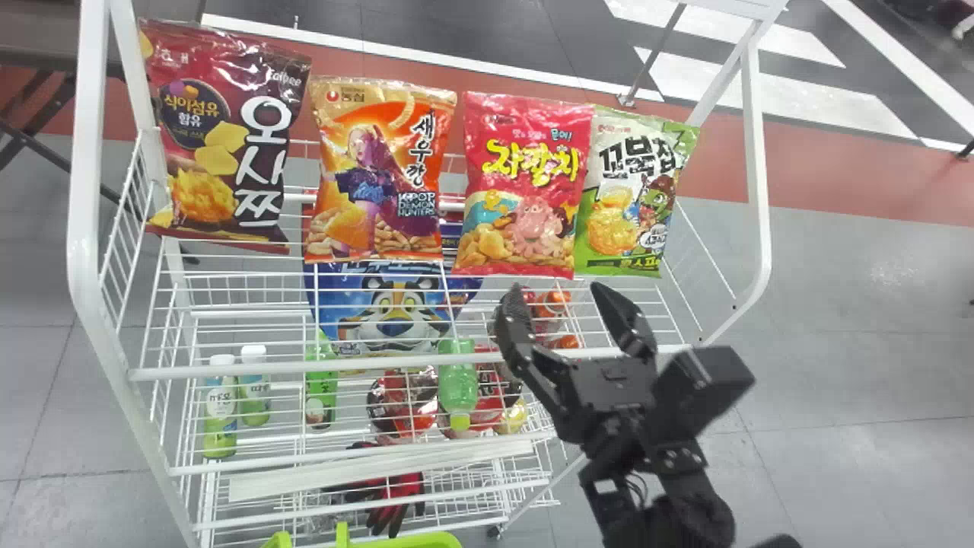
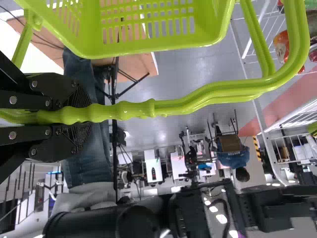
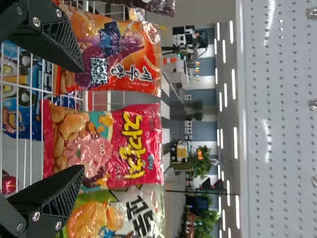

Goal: Hold basket handle with left hand then pick Saewookkang with right hand and place into basket

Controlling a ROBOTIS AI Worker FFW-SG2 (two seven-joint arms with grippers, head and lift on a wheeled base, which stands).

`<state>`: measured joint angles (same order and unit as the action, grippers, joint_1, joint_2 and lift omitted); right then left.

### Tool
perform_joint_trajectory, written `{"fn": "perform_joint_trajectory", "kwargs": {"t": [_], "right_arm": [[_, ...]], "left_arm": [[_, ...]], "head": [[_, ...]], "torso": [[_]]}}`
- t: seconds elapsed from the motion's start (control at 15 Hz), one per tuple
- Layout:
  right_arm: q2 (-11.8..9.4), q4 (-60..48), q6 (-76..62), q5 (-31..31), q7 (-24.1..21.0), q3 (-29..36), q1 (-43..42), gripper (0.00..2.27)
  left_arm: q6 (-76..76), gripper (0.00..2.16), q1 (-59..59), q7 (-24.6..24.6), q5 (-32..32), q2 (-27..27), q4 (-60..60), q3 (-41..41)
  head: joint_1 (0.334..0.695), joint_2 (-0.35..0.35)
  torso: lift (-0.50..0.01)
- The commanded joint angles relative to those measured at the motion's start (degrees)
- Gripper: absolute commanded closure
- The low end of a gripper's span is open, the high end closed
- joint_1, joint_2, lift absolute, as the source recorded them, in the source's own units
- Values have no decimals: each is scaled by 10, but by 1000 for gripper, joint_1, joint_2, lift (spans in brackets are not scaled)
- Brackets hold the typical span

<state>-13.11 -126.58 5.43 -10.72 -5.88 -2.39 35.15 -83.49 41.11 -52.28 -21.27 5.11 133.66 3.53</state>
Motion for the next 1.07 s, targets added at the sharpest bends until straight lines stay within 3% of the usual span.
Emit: {"fn": "perform_joint_trajectory", "kwargs": {"t": [0.0,0.67,1.0], "right_arm": [[5,5,42,4,-1,-17,-39,127],[29,145,109,34,-9,-120,-237,127],[34,216,126,39,-17,-145,-321,130]], "left_arm": [[-5,1703,-13,2,0,3,-12,8],[-10,1703,-35,5,-1,13,-45,31],[-8,1703,-38,5,0,14,-49,35]], "head": [[695,-350],[695,-350],[695,-277]], "torso": [[-19],[-19],[-19]]}}
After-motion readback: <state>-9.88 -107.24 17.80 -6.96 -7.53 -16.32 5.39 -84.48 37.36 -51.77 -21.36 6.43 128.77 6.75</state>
